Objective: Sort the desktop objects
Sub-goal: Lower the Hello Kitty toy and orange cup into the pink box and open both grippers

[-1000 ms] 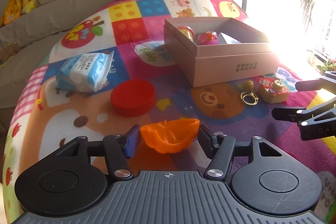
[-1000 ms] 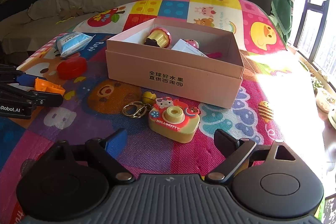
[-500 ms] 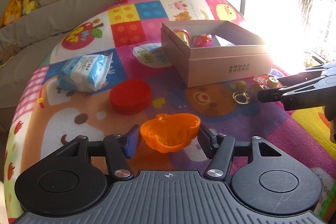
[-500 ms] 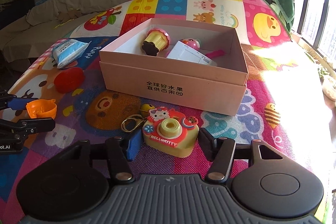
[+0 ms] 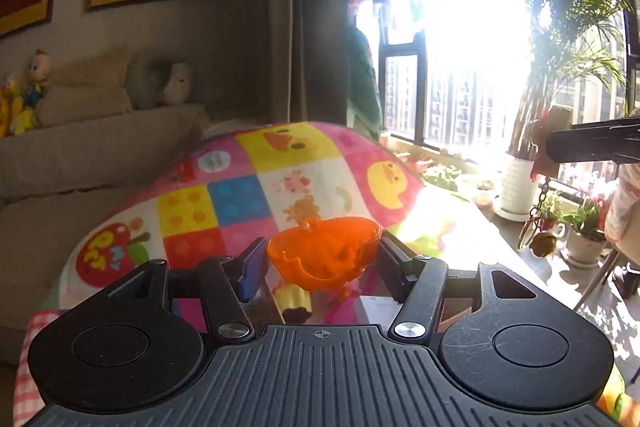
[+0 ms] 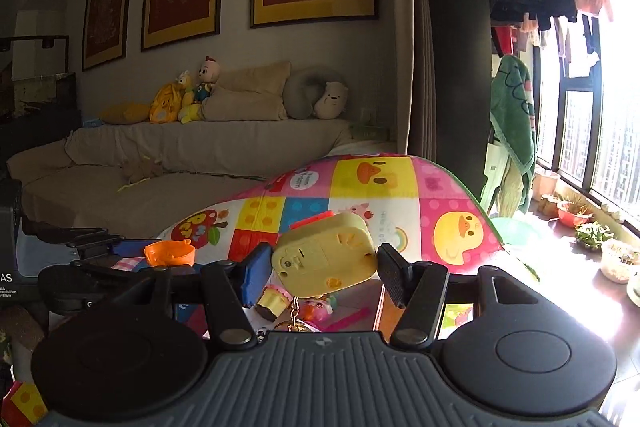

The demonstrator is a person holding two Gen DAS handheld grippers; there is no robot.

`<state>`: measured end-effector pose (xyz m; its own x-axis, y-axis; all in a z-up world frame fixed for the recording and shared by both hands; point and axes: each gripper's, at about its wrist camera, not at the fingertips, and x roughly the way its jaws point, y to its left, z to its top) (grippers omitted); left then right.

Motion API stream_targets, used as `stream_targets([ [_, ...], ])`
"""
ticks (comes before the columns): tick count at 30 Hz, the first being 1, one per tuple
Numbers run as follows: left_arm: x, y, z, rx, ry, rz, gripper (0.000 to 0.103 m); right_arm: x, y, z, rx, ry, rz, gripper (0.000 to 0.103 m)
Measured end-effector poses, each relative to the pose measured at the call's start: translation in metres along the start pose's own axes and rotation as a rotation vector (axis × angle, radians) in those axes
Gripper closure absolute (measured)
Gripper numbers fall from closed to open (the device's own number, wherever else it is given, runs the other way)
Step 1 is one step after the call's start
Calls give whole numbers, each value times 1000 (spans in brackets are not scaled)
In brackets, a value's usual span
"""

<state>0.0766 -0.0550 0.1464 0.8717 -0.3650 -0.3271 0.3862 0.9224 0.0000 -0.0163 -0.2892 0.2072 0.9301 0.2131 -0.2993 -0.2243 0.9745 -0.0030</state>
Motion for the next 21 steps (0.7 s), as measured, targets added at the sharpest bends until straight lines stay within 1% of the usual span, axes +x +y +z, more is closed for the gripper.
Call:
stream_targets([
  [1, 10, -2, 2, -6, 5, -3, 37, 4, 1, 3, -9, -3, -5, 45],
  [3, 31, -3, 0, -26, 45, 27, 26, 15, 2, 7, -20, 4, -20, 45],
  [4, 34, -2, -3, -41, 63, 33, 23, 22, 1, 6, -25, 12, -30, 45],
  [6, 30, 4, -21, -75, 96, 19, 13, 34, -1, 3, -28, 33, -46, 45],
  [8, 20, 6, -42, -59, 128, 53, 9, 52, -5, -2, -12, 69, -50, 45],
  [10, 12, 7, -62, -33, 161, 96, 8, 71, -8, -7, 12, 99, -55, 45],
  [12, 3, 11, -81, -37, 204, 115, 8, 91, -8, -10, 33, 106, -72, 45],
  [15, -10, 21, -98, -73, 235, 131, 7, 120, -8, -17, 68, 35, -96, 45],
  [16, -13, 24, -102, -79, 241, 142, 6, 131, -7, -21, 70, 23, -124, 45],
  [18, -22, 35, -110, -90, 257, 181, 5, 148, -8, -28, 84, 63, -151, 44],
  [20, -27, 47, -117, -102, 277, 217, 4, 153, -9, -38, 103, 99, -132, 44],
  [21, -29, 51, -121, -109, 284, 229, 3, 152, -8, -42, 101, 108, -124, 42],
])
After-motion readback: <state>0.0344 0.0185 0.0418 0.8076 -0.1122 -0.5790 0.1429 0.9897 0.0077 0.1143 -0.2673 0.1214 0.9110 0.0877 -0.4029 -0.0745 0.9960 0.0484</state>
